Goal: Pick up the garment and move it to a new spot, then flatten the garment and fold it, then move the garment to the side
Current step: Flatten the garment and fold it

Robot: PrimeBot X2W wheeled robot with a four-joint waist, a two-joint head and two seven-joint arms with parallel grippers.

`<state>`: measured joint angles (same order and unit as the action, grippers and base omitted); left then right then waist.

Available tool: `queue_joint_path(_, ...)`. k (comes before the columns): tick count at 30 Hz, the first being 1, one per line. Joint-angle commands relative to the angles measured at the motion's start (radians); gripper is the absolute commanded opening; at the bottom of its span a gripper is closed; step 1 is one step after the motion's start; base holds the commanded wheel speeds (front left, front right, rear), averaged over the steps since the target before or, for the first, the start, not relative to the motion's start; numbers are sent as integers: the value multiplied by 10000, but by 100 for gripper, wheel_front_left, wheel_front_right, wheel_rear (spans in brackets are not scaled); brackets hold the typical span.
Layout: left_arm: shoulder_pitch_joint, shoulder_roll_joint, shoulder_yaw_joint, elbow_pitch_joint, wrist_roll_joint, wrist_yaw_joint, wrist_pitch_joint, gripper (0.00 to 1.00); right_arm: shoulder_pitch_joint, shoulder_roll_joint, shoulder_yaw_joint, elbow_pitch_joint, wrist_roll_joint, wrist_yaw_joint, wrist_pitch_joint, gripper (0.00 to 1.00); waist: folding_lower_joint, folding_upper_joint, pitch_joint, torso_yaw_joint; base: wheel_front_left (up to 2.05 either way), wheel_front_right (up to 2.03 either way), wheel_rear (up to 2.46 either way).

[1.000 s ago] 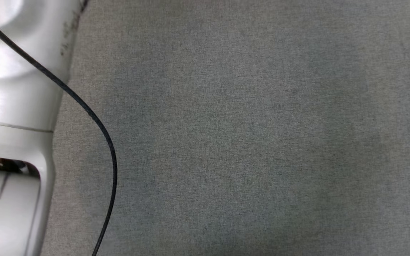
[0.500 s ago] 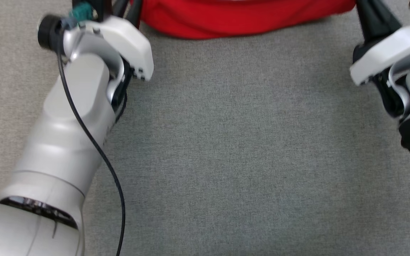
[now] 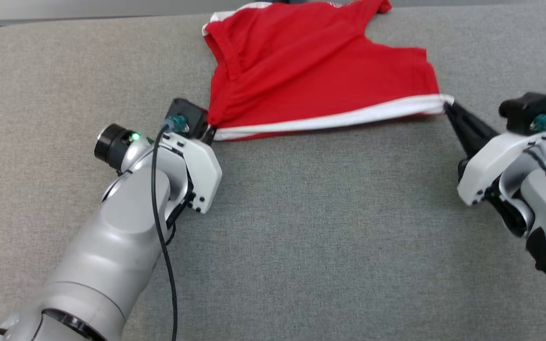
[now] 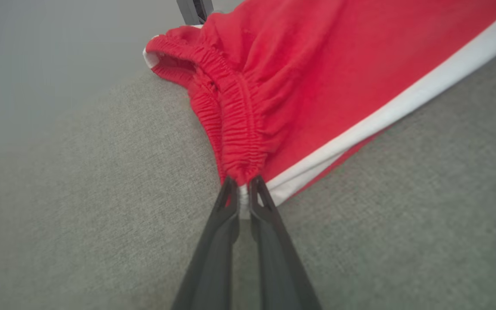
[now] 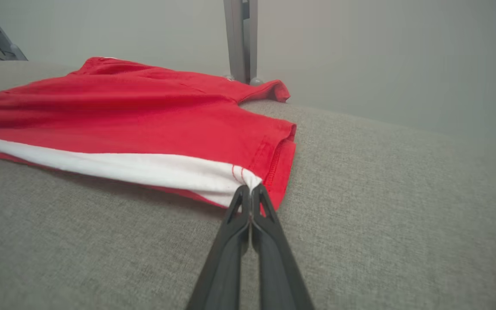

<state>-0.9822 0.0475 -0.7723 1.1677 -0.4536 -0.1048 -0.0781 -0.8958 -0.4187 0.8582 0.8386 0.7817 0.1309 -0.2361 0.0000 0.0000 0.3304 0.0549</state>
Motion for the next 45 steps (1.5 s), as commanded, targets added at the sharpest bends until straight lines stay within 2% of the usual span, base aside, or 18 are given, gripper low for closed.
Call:
queue_joint_path(1, 88, 65, -51, 57, 94, -3, 40, 0, 167, -104, 133, 56, 129, -2, 101, 0, 0, 0, -135, 22, 0, 0, 0)
queue_joint_path(12, 886, 80, -1042, 593, 248, -207, 1014, 0, 447, -799, 2347, -338, 1391, -4, 1504, 0, 0, 0, -1106, -35, 0, 0, 0)
queue_joint_path(17, 1198, 148, -1386, 628, 186, -238, 1333, 0, 529, -1268, 3307, -883, 2041, -5, 2284, 0, 0, 0, -1501, -45, 0, 0, 0)
queue_joint_path(26, 1990, 565, -2370, -287, -312, -250, 1665, 0, 947, -2246, 4006, -2244, 3612, -5, 4452, 0, 0, 0, -2356, 38, 0, 0, 0)
queue_joint_path(33, 2768, 1393, -3189, -1694, -1423, -249, 2658, 0, 1378, -3062, 4179, -3375, 4066, -7, 5832, 0, 0, 0, -3057, 130, 0, 0, 0)
queue_joint_path(38, 3343, 2515, -3894, -3206, -2139, -242, 3288, 0, 1756, -3547, 4205, -4066, 4512, -17, 6710, 0, 0, 0, -3445, 154, 0, 0, 0)
queue_joint_path(39, 3343, 2515, -3894, -3206, -2139, -242, 3288, 0, 1756, -3547, 4205, -4066, 4512, -17, 6710, 0, 0, 0, -3445, 154, 0, 0, 0)
queue_joint_path(41, 3545, 2983, -4090, -3853, -2446, -240, 3633, 0, 1900, -3732, 4205, -4299, 4731, -28, 7068, 0, 0, 0, -3546, 170, 0, 0, 0)
queue_joint_path(42, 3769, 3456, -4211, -4547, -2769, -239, 4018, 0, 2038, -3939, 4214, -4583, 4901, -30, 7409, 0, 0, 0, -3616, 187, 0, 0, 0)
queue_joint_path(45, 4142, 4083, -4284, -5604, -3168, -239, 4572, 0, 2299, -4239, 4215, -5034, 5151, -31, 7879, 0, 0, 0, -3691, 226, 0, 0, 0)
